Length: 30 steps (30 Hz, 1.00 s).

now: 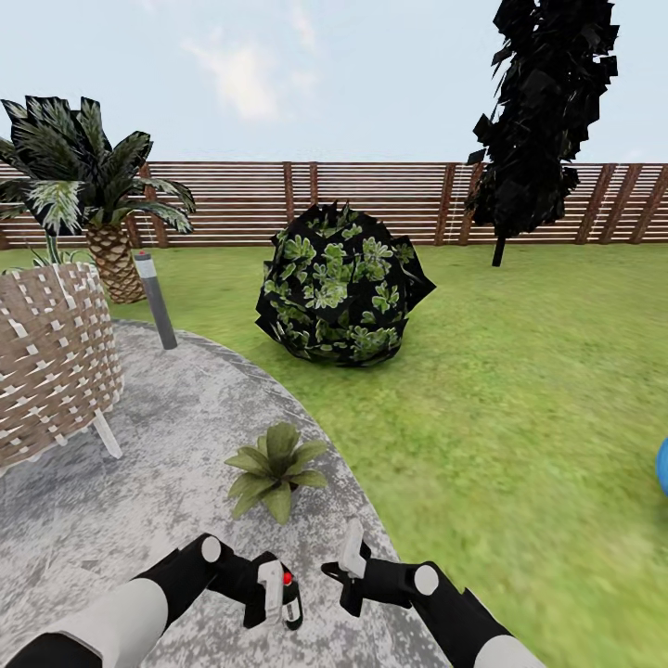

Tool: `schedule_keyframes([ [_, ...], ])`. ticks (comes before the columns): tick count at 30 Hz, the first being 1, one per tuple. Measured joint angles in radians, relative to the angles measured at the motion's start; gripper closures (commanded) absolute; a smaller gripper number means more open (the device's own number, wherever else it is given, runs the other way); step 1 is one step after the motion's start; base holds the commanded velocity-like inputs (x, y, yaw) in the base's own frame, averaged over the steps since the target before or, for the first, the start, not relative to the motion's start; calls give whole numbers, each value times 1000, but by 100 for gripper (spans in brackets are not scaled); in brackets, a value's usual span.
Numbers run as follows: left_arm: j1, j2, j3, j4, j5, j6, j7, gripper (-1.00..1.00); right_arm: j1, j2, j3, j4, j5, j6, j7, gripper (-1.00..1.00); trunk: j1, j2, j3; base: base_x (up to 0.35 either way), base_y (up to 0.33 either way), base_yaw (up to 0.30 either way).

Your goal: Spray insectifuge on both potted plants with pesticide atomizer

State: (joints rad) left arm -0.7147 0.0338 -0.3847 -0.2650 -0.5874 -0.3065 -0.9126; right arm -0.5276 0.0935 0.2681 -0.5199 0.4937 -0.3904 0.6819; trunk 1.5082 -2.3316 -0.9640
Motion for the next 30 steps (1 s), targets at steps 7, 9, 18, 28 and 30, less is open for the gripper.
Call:
schedule_keyframes([
  [7,0,-30,6,-16,4,9,6,100,0,0,0,0,0,0,0,100,0,0,0,0,0,0],
  [9,1,-33,10,-24,3,10,8,100,0,0,0,-1,-1,0,0,100,0,0,0,0,0,0],
  [18,2,-36,13,-30,7,0,7,100,0,0,0,-1,-1,0,0,100,0,0,0,0,0,0],
  [28,0,-58,13,-30,9,-2,6,100,0,0,0,-1,-1,0,0,100,0,0,0,0,0,0],
  [30,0,-58,14,-30,9,-2,6,100,0,0,0,-1,-1,0,0,100,0,0,0,0,0,0],
])
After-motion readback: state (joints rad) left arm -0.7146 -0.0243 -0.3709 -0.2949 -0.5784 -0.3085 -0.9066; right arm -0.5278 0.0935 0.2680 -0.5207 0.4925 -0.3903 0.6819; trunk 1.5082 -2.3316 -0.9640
